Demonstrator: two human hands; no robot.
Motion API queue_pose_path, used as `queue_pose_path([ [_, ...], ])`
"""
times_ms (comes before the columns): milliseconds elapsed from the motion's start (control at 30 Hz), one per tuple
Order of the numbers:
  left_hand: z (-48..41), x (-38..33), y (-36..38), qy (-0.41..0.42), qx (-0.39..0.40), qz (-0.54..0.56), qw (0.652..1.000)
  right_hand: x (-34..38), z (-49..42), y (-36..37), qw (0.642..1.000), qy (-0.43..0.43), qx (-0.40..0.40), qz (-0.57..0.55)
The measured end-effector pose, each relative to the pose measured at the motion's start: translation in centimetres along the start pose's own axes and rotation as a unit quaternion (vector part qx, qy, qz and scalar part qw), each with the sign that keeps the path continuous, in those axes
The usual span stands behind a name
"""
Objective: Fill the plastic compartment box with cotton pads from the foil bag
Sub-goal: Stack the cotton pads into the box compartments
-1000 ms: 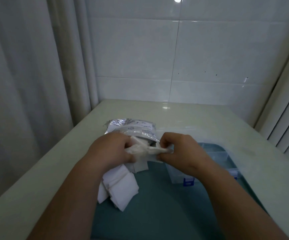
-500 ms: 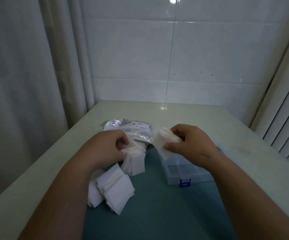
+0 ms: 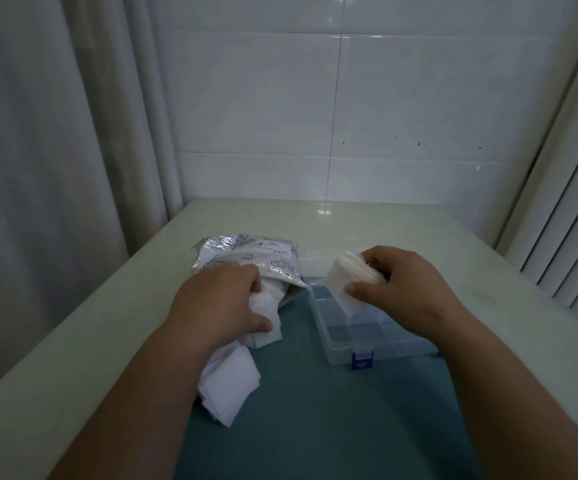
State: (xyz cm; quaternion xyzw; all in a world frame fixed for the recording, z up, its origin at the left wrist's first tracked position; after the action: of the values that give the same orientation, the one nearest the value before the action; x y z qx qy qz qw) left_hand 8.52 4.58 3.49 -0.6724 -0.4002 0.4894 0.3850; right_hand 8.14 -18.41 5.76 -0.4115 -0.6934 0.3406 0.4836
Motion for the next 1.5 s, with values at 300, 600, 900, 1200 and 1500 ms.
queue_pose_path([
  [300,-0.2,0.4,0.7,-0.010,0.040,0.061,0.997,-3.7,0.2,-0.1,0.991,0.063,0.099,0.056],
  [600,-0.1,1.0,-0.1,-0.024,0.035,0.238,0.970,-3.2,1.3,2.3,0.973,0.050,0.200,0.101],
  [900,0.2,0.3,-2.3,-0.035,-0.027,0.468,0.882,-2.3,0.8,-0.2,0.991,0.058,0.095,-0.067],
  [1200,-1.0,-3.6,-2.5,-0.014,-0.084,0.388,0.918,-2.9,0.8,0.9,0.923,0.139,0.090,-0.347],
  [1500,-1.4,-5.2,0.5,-0.029,-0.064,0.422,0.904,-1.8,0.7,0.8,0.908,0.107,0.084,-0.396],
])
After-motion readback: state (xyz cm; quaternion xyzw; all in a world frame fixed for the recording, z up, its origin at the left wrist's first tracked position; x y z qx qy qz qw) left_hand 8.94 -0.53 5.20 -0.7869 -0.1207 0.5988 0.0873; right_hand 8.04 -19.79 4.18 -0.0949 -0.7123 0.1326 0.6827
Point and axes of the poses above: each hand's wrist, its own z-axis away from the middle knuckle, its own y-axis out of the palm, x = y × z, the point moved 9 cm from there along -z, towards the middle knuckle, and after that the axes turned 12 degrees about z, right-handed, at the moved point
